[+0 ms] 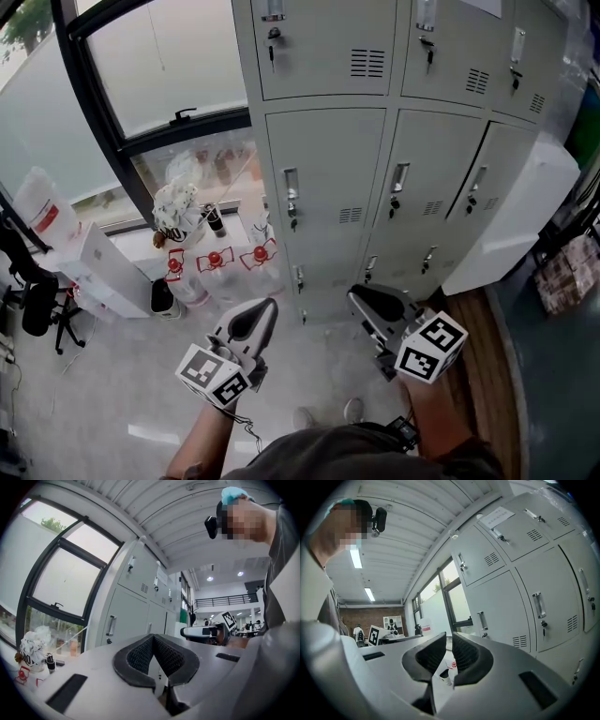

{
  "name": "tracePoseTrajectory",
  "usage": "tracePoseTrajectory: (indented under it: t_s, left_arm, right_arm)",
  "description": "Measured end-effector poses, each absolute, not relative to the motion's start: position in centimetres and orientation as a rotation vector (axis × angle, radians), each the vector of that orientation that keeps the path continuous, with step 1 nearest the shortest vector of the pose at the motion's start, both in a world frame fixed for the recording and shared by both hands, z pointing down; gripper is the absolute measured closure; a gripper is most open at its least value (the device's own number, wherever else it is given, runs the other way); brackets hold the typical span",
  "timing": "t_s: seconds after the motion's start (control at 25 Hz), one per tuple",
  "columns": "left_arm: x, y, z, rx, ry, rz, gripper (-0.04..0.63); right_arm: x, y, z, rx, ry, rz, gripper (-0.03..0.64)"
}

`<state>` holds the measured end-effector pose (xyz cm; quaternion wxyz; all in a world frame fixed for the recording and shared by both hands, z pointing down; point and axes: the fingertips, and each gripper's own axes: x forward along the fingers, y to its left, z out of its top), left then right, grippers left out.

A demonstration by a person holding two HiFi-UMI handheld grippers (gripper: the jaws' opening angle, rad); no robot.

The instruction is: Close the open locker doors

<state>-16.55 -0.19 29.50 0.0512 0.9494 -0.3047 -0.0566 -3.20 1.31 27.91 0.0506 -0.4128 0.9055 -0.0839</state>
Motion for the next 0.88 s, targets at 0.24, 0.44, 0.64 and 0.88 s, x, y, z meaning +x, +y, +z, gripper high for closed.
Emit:
tracePoseTrajectory:
  t_s: [0.24, 0.44, 0.64, 0.88]
  left_arm:
    - [-12.6, -0.4, 29.2, 2.876, -0.969, -0.186, 0.588]
    - [-9.9, -0.5, 28.8, 2.875, -1.005, -0.18, 0.588]
    - [-8.2, -0.5, 28.7, 2.87, -1.038, -0.17, 0.588]
    - [-6.8, -0.6, 28.4, 2.878, -1.054, -0.167, 0.588]
  right_arm:
    - [0.0, 1.0, 27.0, -1.197, 2.787, -0.234, 0.572]
    - [2.1, 0.7, 27.0, -1.143, 2.8, -0.244, 0.572]
    - [3.8, 0.3, 27.3, -1.112, 2.806, -0.256, 0.572]
    - [5.0, 0.0, 27.3, -1.087, 2.806, -0.256, 0.572]
